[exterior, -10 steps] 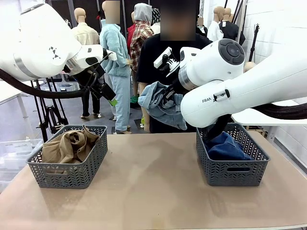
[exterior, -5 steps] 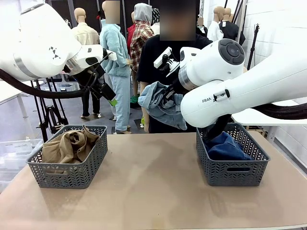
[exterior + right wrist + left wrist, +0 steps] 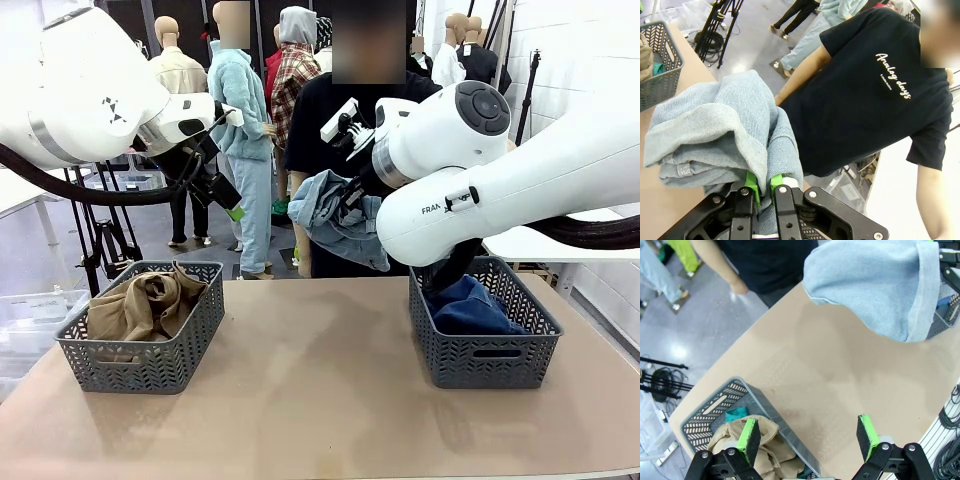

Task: Sort the tops and bottoms.
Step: Sort the clothes according to human instructions.

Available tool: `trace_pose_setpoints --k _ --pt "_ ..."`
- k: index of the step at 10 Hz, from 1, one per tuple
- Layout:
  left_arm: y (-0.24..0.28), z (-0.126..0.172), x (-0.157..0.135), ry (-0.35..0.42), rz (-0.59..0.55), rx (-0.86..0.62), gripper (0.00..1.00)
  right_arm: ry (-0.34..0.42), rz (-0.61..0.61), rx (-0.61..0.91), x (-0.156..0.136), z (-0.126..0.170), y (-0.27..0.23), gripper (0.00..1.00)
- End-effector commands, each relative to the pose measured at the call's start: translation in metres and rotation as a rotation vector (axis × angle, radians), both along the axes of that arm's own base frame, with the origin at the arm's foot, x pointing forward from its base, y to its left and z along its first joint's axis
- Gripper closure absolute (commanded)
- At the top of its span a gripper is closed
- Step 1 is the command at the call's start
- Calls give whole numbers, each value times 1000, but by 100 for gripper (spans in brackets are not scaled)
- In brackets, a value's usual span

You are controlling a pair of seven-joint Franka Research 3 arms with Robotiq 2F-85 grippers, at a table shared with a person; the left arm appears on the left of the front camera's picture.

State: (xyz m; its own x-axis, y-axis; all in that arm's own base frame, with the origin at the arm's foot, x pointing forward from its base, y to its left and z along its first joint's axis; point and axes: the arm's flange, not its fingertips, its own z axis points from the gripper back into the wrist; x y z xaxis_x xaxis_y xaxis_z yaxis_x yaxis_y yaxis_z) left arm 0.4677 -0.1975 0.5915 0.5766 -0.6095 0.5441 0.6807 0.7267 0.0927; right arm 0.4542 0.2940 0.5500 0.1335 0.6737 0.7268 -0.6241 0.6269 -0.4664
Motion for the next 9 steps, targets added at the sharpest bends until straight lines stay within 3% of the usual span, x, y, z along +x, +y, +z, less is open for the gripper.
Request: trace_pose_setpoints --k 1,3,6,9 --pt "1 0 0 -1 1 0 0 0 0 0 0 0 0 100" --pt "1 0 0 -1 1 0 0 -6 -40 -61 -14 30 -10 100" --pt "1 0 0 -1 1 0 0 -34 -155 -32 -30 88 -60 100" --pt "1 0 0 -1 1 0 0 -18 -291 -4 -26 90 -115 100"
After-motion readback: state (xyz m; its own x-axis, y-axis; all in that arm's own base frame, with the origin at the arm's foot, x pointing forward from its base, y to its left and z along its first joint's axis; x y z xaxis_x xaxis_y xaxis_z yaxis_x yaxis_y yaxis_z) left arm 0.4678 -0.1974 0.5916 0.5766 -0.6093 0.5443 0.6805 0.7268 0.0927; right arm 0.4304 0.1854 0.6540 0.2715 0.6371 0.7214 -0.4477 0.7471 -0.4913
